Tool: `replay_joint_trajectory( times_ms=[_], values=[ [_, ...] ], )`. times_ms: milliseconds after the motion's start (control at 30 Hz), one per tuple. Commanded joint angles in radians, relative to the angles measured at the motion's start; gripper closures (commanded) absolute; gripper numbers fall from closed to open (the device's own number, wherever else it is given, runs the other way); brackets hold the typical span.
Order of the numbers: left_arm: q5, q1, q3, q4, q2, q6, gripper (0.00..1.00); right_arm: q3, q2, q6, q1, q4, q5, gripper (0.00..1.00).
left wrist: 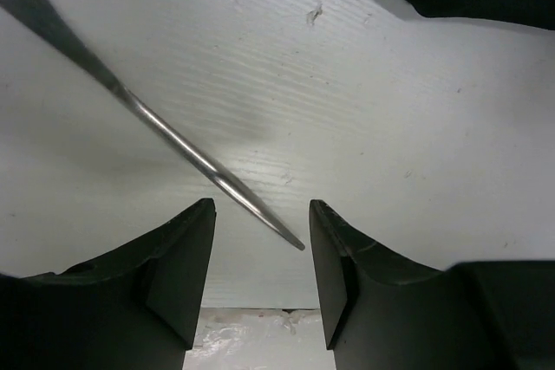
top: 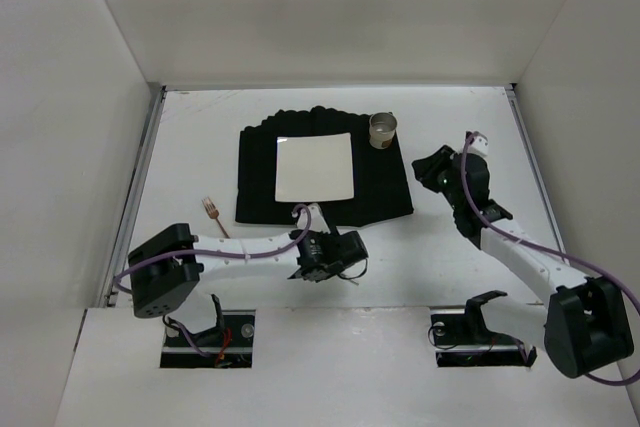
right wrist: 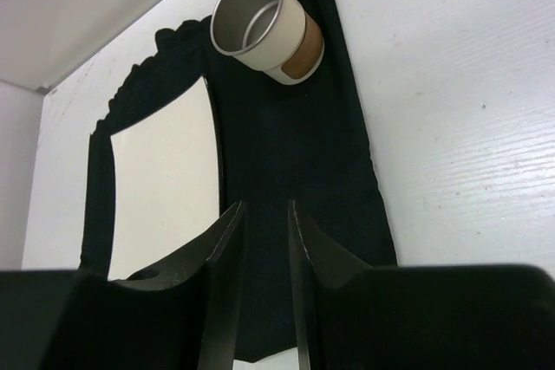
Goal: Set the dinner table for one person
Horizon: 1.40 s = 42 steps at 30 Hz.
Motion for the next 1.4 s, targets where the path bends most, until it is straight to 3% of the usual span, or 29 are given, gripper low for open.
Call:
replay_joint_trajectory(
  times_ms=[0, 167, 633, 733, 833, 1100, 1200, 1367],
  values=[
    [0.08, 0.0, 0.028, -0.1, 0.012, -0.134, 0.56, -0.009, -0.04, -0.002, -0.013, 0.02, 0.007, 0.68],
    [0.114, 0.007, 0.021, -0.14, 0.031, -0.197, 0.57, -0.005, -0.025, 0.008, -0.015, 0.027, -0.022, 0.67],
    [0.146, 0.049, 0.012, -0.105, 0.131, -0.199, 0.59, -0.016, -0.034, 0.015, -0.018, 0.047, -0.047, 0.66],
    [0.184, 0.058, -0.018, -0.089, 0.144, -0.197, 0.67, -0.019, -0.041, 0.018, -0.019, 0.047, -0.047, 0.65],
    [0.212, 0.07, -0.049, -0.085, 0.144, -0.191, 0.8, -0.019, -0.043, 0.021, -0.024, 0.047, -0.047, 0.64],
    [0.209, 0.083, -0.118, -0.143, 0.073, -0.167, 0.88, -0.021, -0.038, 0.022, -0.025, 0.047, -0.047, 0.64],
    [0.207, 0.073, -0.143, -0.152, 0.059, -0.162, 0.88, -0.019, -0.032, 0.024, -0.025, 0.047, -0.047, 0.64],
    [0.229, 0.076, -0.179, -0.095, 0.071, -0.138, 0.79, -0.028, -0.037, 0.027, -0.025, 0.067, -0.047, 0.64]
  ],
)
